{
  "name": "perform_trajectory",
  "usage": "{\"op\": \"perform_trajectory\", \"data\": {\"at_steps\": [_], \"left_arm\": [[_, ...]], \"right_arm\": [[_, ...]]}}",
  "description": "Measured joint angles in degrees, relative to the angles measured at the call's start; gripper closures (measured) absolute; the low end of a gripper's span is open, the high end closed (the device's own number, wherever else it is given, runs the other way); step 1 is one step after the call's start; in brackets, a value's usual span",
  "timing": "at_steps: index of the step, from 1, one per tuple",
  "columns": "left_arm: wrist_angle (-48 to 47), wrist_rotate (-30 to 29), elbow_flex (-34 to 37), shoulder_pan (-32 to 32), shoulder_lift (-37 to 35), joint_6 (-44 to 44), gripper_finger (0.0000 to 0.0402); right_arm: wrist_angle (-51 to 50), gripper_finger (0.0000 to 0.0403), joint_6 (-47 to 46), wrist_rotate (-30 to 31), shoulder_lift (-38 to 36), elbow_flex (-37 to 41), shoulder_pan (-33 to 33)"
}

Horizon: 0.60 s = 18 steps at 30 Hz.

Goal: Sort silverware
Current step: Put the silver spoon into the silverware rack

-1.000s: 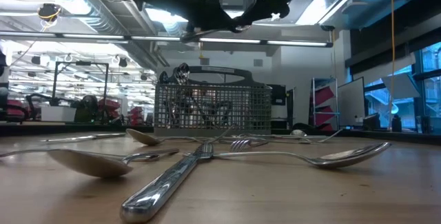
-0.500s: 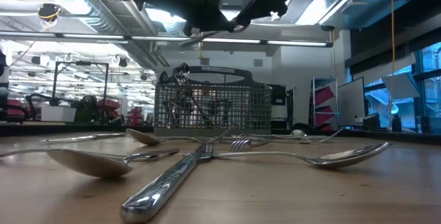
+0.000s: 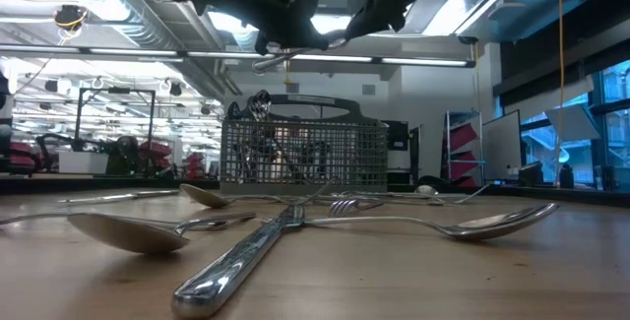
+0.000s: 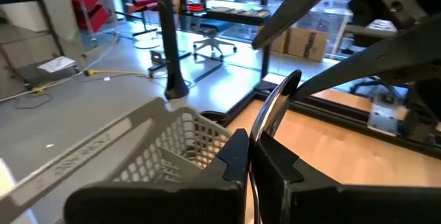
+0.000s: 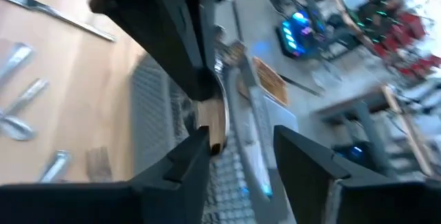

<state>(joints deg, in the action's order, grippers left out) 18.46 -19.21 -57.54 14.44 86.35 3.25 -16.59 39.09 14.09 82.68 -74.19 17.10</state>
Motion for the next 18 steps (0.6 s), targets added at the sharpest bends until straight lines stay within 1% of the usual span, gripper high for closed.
{"op": "perform_trajectory", "data": {"at_steps": [3, 9, 13, 18], "left_arm": [[0.02, -1.37, 0.0, 0.02, 0.0, 0.34, 0.04], [-0.41, -3.9, 0.02, 0.27, -0.99, 2.72, 0.04], [-0.32, -9.41, 0.02, 0.29, -2.48, 3.67, 0.04], [-1.27, -16.44, 0.02, 0.35, -4.25, 3.94, 0.0401]], "right_arm": [[-0.36, 0.0232, 0.06, 2.46, -0.77, -0.02, 0.04], [0.17, 0.0231, 0.17, 3.35, -3.95, -0.02, 0.22], [0.05, 0.0231, 0.17, 3.24, -6.66, -0.02, 1.14], [-0.08, 0.0231, -0.17, 3.26, -9.53, -0.02, 4.18]]}}
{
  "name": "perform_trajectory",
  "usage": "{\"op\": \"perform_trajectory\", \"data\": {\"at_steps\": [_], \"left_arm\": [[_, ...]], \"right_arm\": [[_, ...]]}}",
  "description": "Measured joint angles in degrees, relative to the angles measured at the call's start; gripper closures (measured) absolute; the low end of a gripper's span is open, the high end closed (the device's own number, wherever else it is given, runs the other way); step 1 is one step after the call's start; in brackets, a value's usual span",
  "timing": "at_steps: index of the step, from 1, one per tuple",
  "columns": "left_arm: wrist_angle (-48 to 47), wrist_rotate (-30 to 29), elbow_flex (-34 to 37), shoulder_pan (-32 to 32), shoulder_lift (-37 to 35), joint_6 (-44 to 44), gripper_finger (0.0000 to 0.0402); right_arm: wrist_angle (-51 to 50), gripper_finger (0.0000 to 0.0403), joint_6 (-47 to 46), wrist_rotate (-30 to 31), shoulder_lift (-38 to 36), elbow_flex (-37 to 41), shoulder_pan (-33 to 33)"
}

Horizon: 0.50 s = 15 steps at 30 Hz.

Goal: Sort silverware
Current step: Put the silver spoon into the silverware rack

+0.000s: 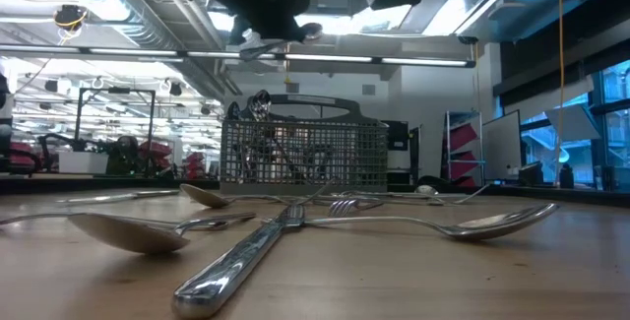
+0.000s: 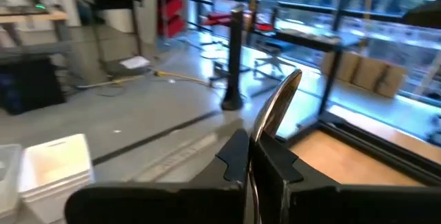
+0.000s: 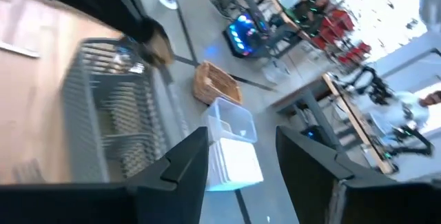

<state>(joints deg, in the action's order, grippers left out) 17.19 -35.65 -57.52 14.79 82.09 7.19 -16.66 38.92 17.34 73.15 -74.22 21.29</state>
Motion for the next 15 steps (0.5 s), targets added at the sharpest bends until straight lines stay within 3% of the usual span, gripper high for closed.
{"op": "perform_trajectory", "data": {"at_steps": [5, 8, 11, 15], "left_arm": [[0.97, -3.95, 0.86, 0.22, -1.38, -1.14, 0.0401], [5.19, -4.96, 5.37, 1.11, -2.45, 0.82, 0.0401], [14.34, -5.08, 11.7, 2.52, -3.16, 1.05, 0.0401], [37.11, -1.2, 19.6, 5.41, -3.24, -6.6, 0.0401]], "right_arm": [[-0.74, 0.023, -0.85, -0.19, -1.85, 0.0, 3.33], [-2.14, 0.023, -2.11, -0.63, -2.58, 0.0, 5.0], [-3.47, 0.023, -3.13, -2.59, -2.89, 0.0, 6.32], [-3.75, 0.023, -4.05, -7.42, -2.89, 0.0, 7.69]]}}
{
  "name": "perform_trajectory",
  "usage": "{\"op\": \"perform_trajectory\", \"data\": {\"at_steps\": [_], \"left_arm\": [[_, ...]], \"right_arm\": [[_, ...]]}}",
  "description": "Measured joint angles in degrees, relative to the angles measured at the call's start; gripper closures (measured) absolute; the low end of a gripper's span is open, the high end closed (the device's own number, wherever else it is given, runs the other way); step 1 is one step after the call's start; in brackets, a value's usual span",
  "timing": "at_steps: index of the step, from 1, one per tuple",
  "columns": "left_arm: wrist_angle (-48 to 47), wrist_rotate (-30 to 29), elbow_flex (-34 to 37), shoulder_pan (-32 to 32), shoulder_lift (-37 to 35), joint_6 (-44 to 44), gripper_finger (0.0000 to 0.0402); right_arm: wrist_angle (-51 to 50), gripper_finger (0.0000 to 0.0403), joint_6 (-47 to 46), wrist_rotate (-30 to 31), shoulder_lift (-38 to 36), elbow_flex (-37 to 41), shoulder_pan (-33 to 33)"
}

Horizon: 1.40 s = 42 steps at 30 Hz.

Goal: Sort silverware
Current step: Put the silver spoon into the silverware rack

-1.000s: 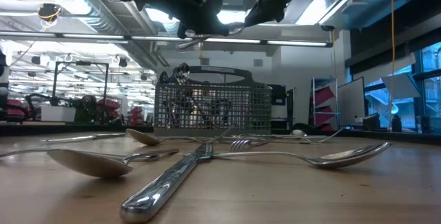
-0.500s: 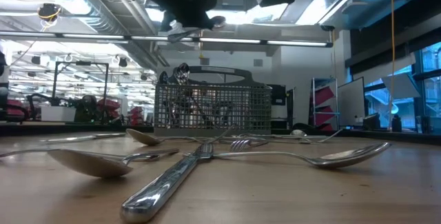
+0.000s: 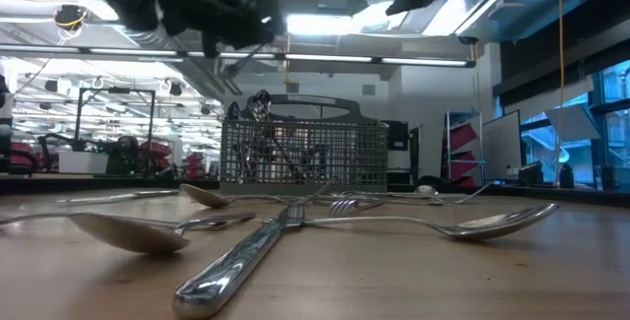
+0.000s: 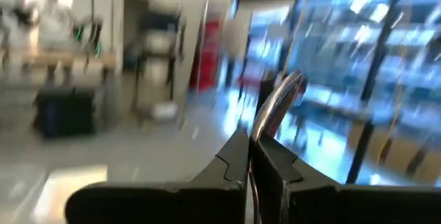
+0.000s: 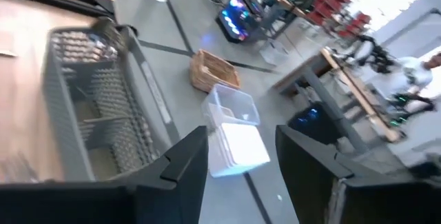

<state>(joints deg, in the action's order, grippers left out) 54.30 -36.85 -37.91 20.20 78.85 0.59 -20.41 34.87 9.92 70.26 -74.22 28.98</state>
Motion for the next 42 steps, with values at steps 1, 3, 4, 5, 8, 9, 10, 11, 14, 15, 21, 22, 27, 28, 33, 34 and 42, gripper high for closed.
{"op": "perform_trajectory", "data": {"at_steps": [1, 3, 4, 5, 8, 9, 10, 11, 14, 15, 21, 22, 27, 28, 33, 34, 42], "left_arm": [[5.26, 2.72, 1.68, 1.02, 0.0, -1.2, 0.0401], [13.01, 7.24, 4.98, 3.36, 0.05, -1.64, 0.0401], [15.52, 8.91, 6.46, 4.61, 0.07, -1.06, 0.0401], [16.93, 10.36, 7.68, 6.02, 0.07, -0.36, 0.0402], [19.4, 15.9, 10.55, 10.38, 0.16, 2.34, 0.0402], [20.14, 18.39, 10.83, 11.74, 0.43, 3.47, 0.0402], [20.94, 20.98, 10.98, 13.0, 0.73, 4.18, 0.0402], [22.19, 23.51, 11.05, 14.15, 1.25, 4.95, 0.0402], [27.39, 28.56, 11.06, 16.51, 3.82, 6.35, 0.0402], [28.79, 29.22, 11.06, 17.13, 4.83, 6.92, 0.0402], [35.65, 32.99, 10.77, 18.18, 11.63, 10.62, 0.0401], [35.62, 33.18, 10.36, 18.17, 12.62, 11.21, 0.0401], [35.67, 34.85, 6.79, 17.54, 17.87, 11.72, 0.0401], [35.73, 35.43, 6.09, 17.52, 18.67, 12.04, 0.0401], [35.55, 36.08, 5.64, 17.67, 20.41, 12.35, 0.04], [35.33, 36.07, 5.75, 17.67, 20.41, 12.31, 0.0398], [34.24, 36.89, 5.77, 16.79, 20.39, 9.88, 0.0397]], "right_arm": [[0.12, 0.023, -0.05, -1.64, 0.02, 0.0, 0.11], [0.16, 0.023, -0.19, -4.47, 0.11, 0.0, 0.39], [0.12, 0.023, -0.37, -5.37, 0.14, 0.0, 0.37], [0.14, 0.023, -0.56, -6.05, 0.19, 0.0, 0.3], [0.21, 0.023, -0.96, -7.73, 0.34, 0.0, 0.3], [0.25, 0.023, -1.66, -8.08, 0.42, 0.0, 0.3], [0.55, 0.023, -2.56, -8.3, 0.64, 0.0, 0.3], [1.13, 0.023, -3.67, -8.6, 0.82, 0.0, 0.3], [1.62, 0.023, -7.36, -10.23, 1.66, 0.0, 0.3], [1.69, 0.023, -8.16, -10.68, 1.98, 0.0, 0.3], [1.99, 0.023, -11.23, -11.05, 3.88, 0.0, 0.3], [1.91, 0.023, -11.65, -11.02, 4.02, 0.0, 0.3], [2.44, 0.023, -12.55, -11.02, 4.55, 0.02, 0.3], [2.57, 0.023, -12.56, -11.02, 4.54, 0.02, 0.3], [2.39, 0.023, -12.57, -10.96, 4.55, 0.02, 0.3], [2.38, 0.023, -12.57, -10.96, 4.52, 0.02, 0.3], [2.33, 0.023, -12.61, -12.85, 4.69, 0.02, 0.3]]}}
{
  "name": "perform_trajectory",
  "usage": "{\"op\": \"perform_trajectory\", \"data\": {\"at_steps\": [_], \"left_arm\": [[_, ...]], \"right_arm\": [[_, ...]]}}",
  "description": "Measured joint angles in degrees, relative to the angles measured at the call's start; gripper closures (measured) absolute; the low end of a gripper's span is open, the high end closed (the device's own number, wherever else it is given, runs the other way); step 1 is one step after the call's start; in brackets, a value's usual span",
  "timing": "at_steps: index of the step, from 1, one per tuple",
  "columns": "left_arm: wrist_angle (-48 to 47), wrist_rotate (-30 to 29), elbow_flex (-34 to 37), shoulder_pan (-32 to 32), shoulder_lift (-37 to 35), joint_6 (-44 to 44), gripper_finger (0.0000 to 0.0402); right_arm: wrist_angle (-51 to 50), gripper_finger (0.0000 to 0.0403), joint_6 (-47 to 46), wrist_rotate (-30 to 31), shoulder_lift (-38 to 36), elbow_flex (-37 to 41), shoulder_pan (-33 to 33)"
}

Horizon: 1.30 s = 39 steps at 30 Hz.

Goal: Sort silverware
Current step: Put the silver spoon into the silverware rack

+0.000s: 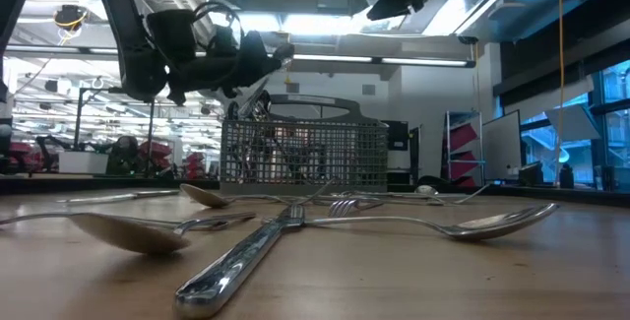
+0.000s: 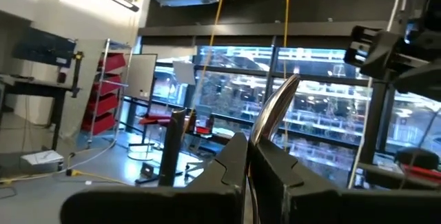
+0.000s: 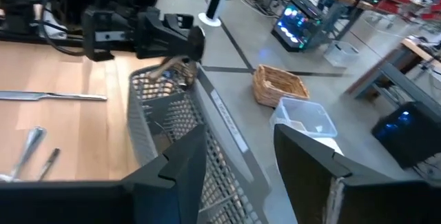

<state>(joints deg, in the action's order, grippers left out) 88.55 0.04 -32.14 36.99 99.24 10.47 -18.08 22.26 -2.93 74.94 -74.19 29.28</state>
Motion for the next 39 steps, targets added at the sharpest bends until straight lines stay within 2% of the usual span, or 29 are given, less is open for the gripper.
{"op": "perform_trajectory", "data": {"at_steps": [7, 11, 16, 22, 28, 32, 39], "left_arm": [[-1.46, -0.19, 0.02, -0.31, -0.02, 1.1, 0.0394], [-1.38, -0.14, 0.02, -0.34, -0.02, 1.36, 0.0398], [-1.26, -0.01, 0.02, -1.13, -0.02, 1.17, 0.0393], [-1.39, 0.01, 0.02, -2.48, -0.02, 1.11, 0.0398], [-1.41, 0.03, 0.02, -2.89, -0.02, 0.91, 0.0393], [-1.39, 0.01, 0.02, -2.86, -0.02, 0.91, 0.0398], [-1.37, 1.2, 0.02, -2.86, -0.02, 0.91, 0.0392]], "right_arm": [[3.11, 0.023, -1.26, -3.77, 4.61, 0.0, -0.04], [14.35, 0.023, -2.74, -4.59, 10.49, 0.0, -0.03], [29.12, 0.023, -5.32, -8.51, 17.43, 0.0, 0.0], [34.72, 0.023, -7.75, -12.08, 23.51, 0.07, 0.0], [38.96, 0.0232, -11.7, -13.01, 25.17, 0.07, 0.0], [39.13, 0.0256, -11.78, -13.21, 25.25, 0.07, 0.0], [41.23, 0.0333, -11.95, -13.21, 27.55, 0.04, -0.02]]}}
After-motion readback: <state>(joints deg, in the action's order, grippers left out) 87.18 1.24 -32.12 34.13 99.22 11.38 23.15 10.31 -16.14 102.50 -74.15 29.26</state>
